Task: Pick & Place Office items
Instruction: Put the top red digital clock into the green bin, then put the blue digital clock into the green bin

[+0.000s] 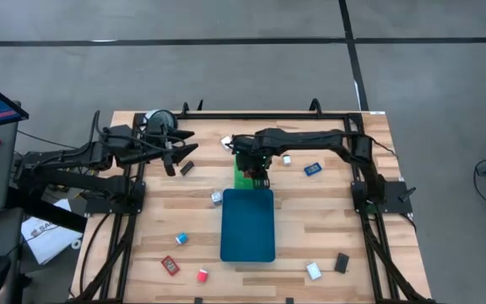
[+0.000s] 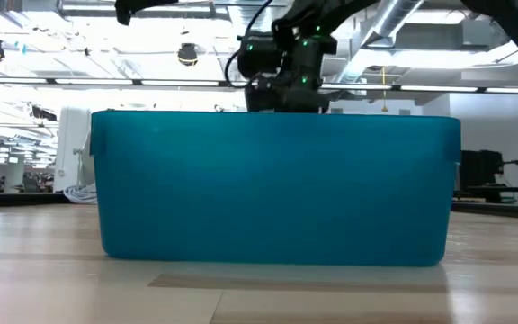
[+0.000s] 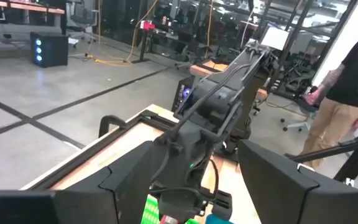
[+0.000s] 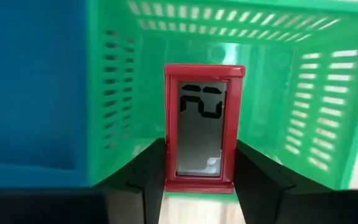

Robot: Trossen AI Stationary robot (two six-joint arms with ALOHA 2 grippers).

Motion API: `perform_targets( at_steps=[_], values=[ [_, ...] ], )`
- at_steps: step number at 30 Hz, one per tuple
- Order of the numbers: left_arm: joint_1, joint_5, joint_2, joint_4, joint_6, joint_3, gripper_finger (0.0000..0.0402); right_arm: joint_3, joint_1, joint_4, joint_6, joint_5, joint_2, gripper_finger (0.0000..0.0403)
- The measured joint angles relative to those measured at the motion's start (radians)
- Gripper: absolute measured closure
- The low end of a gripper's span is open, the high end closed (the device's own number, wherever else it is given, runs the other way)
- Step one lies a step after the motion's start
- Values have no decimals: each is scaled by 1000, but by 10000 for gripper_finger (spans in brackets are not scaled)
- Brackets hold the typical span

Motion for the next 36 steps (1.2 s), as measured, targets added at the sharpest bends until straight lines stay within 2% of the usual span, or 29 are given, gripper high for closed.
perform_targets(
  at_steps=[7,21,30,36],
  values=[
    [-19,-4,5,-5,-2,0,170,1,-13,94,15,30,13,253],
    [-32,-3,5,-7,-3,0,170,0,-59,95,14,54,13,252],
    [-32,-2,5,-7,-3,0,170,0,-60,92,-6,54,13,221],
    [-31,1,5,-7,-4,0,170,0,-64,96,-1,57,13,214]
  ],
)
